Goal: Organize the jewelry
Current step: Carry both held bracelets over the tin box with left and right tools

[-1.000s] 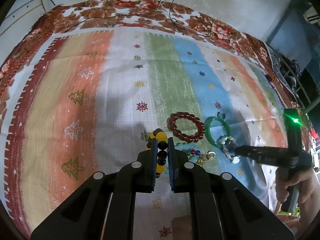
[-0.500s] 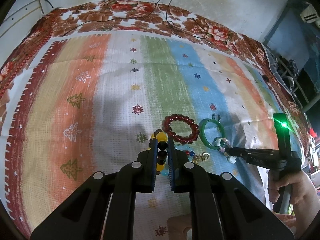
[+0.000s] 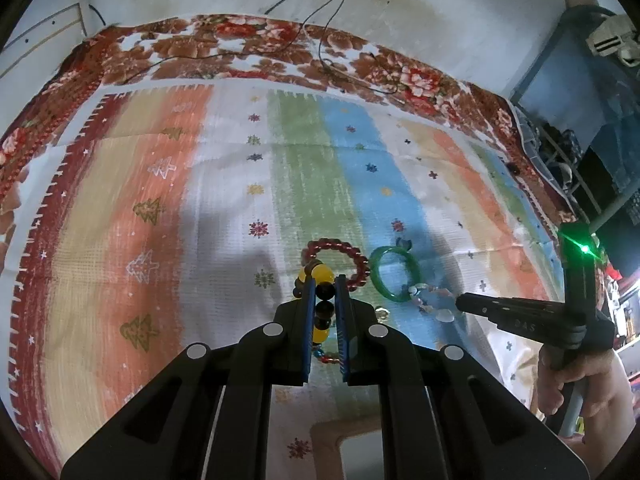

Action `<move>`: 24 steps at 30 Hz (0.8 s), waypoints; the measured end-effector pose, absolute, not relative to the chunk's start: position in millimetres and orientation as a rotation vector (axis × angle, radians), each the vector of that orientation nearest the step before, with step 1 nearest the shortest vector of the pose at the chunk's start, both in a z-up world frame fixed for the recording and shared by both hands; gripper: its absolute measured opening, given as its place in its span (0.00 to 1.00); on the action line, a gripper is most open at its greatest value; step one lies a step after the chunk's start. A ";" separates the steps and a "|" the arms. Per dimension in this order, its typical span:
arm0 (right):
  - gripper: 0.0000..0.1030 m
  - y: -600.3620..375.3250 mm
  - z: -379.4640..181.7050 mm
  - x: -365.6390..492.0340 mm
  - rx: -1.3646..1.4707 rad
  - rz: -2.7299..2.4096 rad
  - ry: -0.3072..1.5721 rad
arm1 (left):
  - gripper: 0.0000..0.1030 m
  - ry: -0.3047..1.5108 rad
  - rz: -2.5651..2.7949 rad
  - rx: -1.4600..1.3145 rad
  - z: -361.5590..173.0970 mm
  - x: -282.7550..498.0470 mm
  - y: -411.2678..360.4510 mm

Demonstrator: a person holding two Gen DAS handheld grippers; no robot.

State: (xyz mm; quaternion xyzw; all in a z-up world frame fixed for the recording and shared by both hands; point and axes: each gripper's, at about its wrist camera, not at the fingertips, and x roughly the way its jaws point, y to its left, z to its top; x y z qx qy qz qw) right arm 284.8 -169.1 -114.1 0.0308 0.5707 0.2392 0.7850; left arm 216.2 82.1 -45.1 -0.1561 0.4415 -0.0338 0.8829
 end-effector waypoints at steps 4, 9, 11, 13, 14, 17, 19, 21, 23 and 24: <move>0.09 -164.2 -91.9 272.0 0.021 0.523 1.172 | 0.09 0.905 -0.079 -0.327 -38.5 211.1 78.9; 0.09 -152.0 -63.6 257.8 -0.015 0.554 1.084 | 0.09 0.891 -0.088 -0.326 -31.3 204.8 72.6; 0.09 -148.4 -50.1 251.8 -0.006 0.580 1.050 | 0.09 0.885 -0.091 -0.327 -28.4 202.1 71.2; 0.09 -145.9 -40.9 247.1 -0.004 0.599 1.027 | 0.09 0.878 -0.097 -0.329 -24.9 199.5 68.8; 0.09 -143.8 -35.6 244.0 -0.004 0.611 1.015 | 0.09 0.874 -0.099 -0.328 -23.2 198.2 67.4; 0.09 -139.9 -23.4 235.1 -0.010 0.634 0.988 | 0.09 0.866 -0.106 -0.328 -18.6 195.2 63.6; 0.09 -138.7 -18.3 231.1 -0.013 0.642 0.979 | 0.09 0.863 -0.109 -0.328 -16.8 193.6 61.8; 0.09 -139.2 -14.9 226.9 -0.007 0.647 0.974 | 0.09 0.858 -0.114 -0.330 -14.0 190.9 59.0; 0.09 -140.1 -13.0 222.9 -0.002 0.653 0.973 | 0.09 0.853 -0.118 -0.330 -11.3 187.7 56.1; 0.09 -140.6 -12.3 220.0 -0.002 0.655 0.973 | 0.09 0.850 -0.121 -0.330 -10.0 185.9 54.6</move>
